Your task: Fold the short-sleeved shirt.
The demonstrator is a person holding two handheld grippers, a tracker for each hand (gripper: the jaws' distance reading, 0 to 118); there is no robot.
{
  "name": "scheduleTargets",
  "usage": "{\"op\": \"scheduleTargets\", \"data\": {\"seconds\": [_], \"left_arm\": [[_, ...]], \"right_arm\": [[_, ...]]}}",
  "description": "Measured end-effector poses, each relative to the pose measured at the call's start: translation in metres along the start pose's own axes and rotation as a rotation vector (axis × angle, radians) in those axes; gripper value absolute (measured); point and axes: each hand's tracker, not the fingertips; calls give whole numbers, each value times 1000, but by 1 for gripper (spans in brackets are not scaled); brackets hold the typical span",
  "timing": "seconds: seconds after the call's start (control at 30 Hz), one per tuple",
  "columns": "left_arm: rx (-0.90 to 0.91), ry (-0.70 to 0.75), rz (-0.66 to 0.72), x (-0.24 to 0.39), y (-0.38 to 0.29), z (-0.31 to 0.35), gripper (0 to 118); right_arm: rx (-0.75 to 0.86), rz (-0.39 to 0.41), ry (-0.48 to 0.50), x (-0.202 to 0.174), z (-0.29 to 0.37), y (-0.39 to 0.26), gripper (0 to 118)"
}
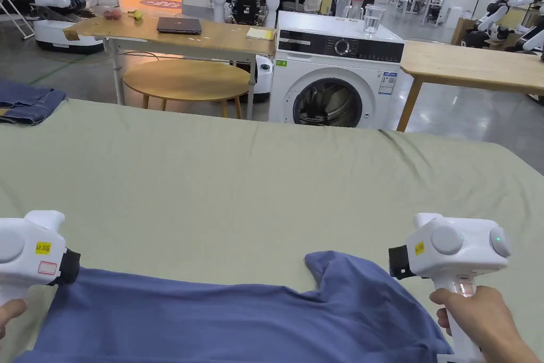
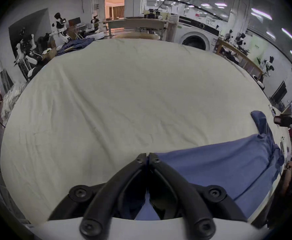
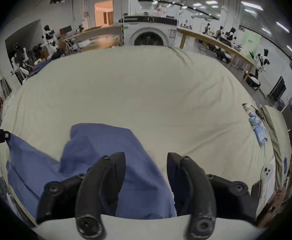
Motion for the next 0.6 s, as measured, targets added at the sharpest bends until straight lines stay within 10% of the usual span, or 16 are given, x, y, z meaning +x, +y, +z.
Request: {"op": "scheduleTargets", "data": {"seconds": [0.4,0.5,0.6], "left_arm": [[-11,12,-4,2,-4,-2,0],[-13,12,0,2,-5,-3,0],[-12,8,9,1,-10,0,0]], "right_arm": [[-149,37,81,-4,-53,-7,50],[-128,100,45,-8,-53,-5,8],[-100,59,80,-2,-40,-12,0]]}}
